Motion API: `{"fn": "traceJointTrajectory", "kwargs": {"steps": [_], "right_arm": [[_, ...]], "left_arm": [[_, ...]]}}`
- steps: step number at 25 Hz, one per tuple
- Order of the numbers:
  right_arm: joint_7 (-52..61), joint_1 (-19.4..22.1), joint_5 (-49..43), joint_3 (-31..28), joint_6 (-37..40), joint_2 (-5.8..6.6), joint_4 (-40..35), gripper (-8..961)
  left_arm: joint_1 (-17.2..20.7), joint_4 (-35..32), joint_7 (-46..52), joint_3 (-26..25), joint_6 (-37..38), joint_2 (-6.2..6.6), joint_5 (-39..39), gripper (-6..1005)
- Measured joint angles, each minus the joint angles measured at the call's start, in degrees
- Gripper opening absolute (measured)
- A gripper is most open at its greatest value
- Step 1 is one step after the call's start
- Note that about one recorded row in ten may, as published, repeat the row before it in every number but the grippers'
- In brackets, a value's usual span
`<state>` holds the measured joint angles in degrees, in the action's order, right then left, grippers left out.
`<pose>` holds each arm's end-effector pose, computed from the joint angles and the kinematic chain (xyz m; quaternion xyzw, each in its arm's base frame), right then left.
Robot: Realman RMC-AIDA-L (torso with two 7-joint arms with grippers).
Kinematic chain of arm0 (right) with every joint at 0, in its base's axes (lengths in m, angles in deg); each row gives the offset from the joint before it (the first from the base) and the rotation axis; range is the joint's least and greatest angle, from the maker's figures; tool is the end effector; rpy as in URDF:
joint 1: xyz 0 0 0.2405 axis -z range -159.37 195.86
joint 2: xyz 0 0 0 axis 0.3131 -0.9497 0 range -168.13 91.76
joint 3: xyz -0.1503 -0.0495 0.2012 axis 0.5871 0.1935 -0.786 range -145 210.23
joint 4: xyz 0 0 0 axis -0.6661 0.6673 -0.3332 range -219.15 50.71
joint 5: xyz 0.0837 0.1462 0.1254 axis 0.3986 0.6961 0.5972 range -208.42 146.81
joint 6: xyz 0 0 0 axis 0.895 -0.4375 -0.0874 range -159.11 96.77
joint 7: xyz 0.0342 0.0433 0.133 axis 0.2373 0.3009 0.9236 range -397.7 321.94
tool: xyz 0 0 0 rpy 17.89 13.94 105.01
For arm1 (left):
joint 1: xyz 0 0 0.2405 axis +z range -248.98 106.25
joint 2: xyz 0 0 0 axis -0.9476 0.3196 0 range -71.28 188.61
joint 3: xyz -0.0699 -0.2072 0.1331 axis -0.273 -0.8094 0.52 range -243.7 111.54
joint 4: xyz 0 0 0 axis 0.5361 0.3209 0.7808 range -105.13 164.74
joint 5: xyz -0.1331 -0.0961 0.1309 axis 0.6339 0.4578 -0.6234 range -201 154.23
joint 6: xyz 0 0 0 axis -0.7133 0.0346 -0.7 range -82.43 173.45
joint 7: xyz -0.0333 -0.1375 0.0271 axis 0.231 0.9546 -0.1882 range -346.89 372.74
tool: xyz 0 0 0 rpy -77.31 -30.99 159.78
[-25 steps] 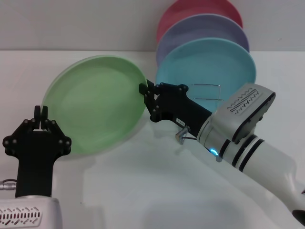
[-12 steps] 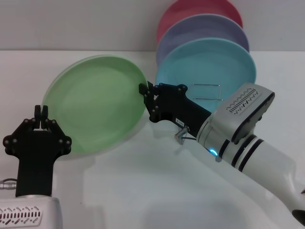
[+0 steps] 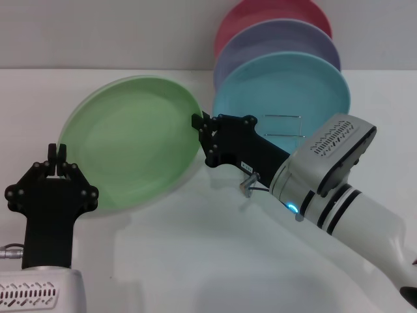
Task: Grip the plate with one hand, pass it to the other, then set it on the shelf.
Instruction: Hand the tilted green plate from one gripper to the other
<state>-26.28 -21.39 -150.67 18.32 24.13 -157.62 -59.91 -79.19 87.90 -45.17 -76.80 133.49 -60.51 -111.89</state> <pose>0.1888 0.3414 -0.1288 -0.8561 0.1814 0.3402 0.3442 -0.2259 0.2077 -0.0728 -0.6392 -0.1648 -0.1997 0.7241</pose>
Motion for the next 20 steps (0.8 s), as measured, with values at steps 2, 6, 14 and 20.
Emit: {"fn": "traceJointTrajectory", "kwargs": {"steps": [2,6,14,20], "right_arm": [[0.0,0.1,0.0,0.0,0.0,0.0,0.0,23],[0.0,0.1,0.0,-0.1,0.0,0.0,0.0,19],[0.0,0.2,0.0,-0.8,-0.6,0.0,0.1,19],[0.0,0.2,0.0,-0.8,-0.7,0.0,0.1,18]], "left_arm": [[0.0,0.0,0.0,0.0,0.0,0.0,0.0,189],[0.0,-0.1,0.0,0.0,0.0,0.01,0.0,191],[0.0,-0.1,0.0,0.7,-0.2,0.2,-0.2,196],[-0.1,-1.3,0.8,0.8,-0.3,0.25,-0.2,199]]}}
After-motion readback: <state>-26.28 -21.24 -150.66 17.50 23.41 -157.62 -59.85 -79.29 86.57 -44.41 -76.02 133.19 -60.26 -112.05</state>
